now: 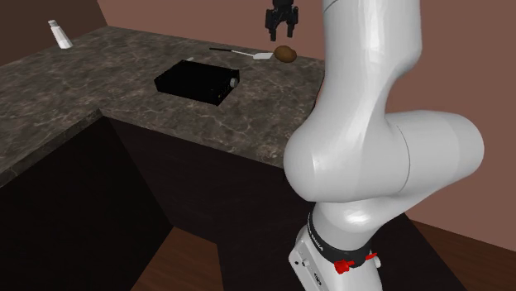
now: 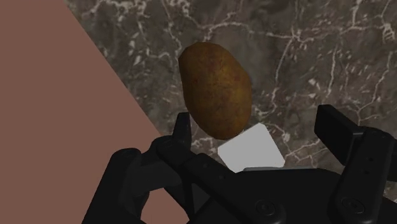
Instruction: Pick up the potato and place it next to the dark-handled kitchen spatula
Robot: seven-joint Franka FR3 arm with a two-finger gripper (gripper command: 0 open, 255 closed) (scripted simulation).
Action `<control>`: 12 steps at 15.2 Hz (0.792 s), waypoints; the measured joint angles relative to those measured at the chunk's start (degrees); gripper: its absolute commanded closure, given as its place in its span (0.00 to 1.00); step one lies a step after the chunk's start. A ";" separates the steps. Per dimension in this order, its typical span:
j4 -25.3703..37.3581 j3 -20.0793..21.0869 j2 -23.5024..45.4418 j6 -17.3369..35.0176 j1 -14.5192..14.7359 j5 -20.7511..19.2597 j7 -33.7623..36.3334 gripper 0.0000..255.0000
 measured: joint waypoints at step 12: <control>2.22 -0.22 1.04 -4.94 -0.39 -0.08 -0.73 0.00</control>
